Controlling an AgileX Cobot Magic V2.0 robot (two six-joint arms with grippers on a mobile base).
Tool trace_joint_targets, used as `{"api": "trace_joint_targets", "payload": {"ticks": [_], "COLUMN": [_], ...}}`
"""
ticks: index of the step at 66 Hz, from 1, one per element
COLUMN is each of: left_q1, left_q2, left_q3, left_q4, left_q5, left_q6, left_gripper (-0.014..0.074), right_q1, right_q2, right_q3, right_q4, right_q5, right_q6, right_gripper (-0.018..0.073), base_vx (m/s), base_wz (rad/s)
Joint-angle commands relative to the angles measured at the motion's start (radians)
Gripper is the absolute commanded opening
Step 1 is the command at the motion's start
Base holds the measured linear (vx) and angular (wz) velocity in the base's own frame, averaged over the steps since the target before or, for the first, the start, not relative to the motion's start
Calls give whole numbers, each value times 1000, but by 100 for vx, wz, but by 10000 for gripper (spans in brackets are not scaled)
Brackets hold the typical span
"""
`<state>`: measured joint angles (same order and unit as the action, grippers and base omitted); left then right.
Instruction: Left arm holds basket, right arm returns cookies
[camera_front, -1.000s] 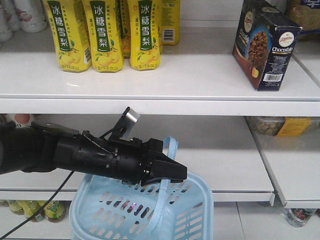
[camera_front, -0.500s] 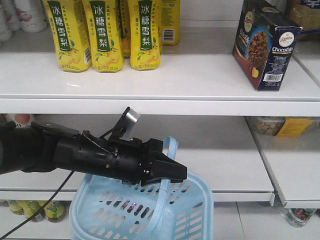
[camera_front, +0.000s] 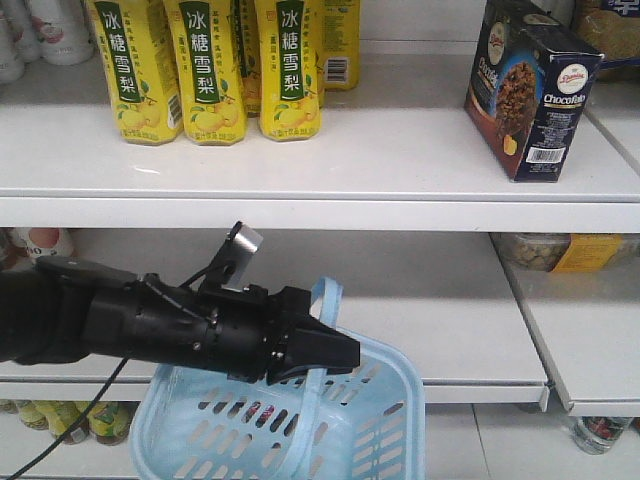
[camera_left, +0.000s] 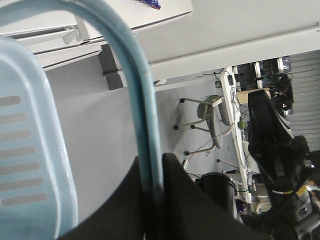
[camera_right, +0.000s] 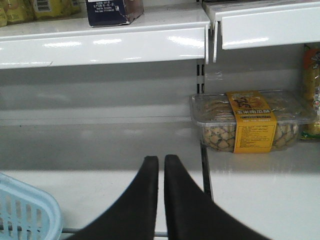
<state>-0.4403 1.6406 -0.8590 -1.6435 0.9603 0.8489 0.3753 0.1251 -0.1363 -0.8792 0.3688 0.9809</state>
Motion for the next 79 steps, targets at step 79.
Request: {"api": "trace_joint_targets", "payload": {"ticks": [79], "left_q1": [111], "left_q2": [-1432], "left_q3": [865], "left_q4": [1457], "left_q5": [-984], "left_q6": [-905], "left_gripper": [-3], "right_q1": [-4], "right_q2": [9], "right_q3": [-25], "right_q4": [-30], "right_q5": [-42], "right_q6": [-13], "right_gripper": [-6], "base_vx": [0], "base_wz": [0]}}
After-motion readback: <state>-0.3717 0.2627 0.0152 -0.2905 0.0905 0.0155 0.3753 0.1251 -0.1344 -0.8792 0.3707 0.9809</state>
